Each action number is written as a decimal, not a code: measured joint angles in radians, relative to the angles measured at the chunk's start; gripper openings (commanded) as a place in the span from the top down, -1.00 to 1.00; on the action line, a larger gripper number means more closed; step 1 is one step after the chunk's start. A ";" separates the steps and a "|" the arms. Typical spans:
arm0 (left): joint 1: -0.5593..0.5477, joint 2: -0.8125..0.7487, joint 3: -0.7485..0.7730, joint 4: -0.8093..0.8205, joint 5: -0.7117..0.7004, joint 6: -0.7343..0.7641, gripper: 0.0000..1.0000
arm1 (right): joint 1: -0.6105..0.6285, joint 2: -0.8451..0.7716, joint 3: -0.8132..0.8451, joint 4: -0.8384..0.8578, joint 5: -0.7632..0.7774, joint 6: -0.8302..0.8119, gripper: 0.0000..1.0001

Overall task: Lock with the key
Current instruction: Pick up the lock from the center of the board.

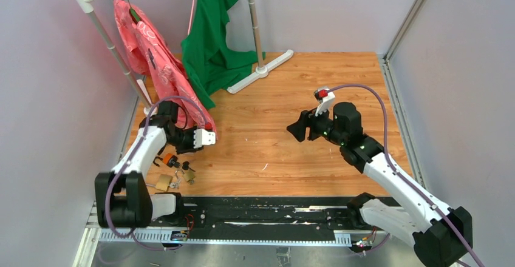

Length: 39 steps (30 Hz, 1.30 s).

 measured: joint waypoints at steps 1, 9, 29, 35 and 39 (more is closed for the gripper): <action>-0.002 -0.051 0.000 -0.001 0.013 -0.019 1.00 | 0.007 0.004 0.000 0.007 0.002 0.026 -0.30; -0.079 -0.201 0.000 -0.010 0.069 -0.168 1.00 | 0.240 0.266 0.018 0.221 0.009 0.272 -0.11; -0.160 -0.260 0.000 -0.021 0.091 -0.330 1.00 | 0.414 1.037 0.456 0.581 -0.290 0.738 0.13; -0.161 -0.259 0.015 -0.023 0.091 -0.329 1.00 | 0.415 1.106 0.504 0.629 -0.319 0.813 0.24; -0.161 -0.258 0.017 -0.028 0.085 -0.325 1.00 | 0.417 1.126 0.507 0.652 -0.333 0.853 0.50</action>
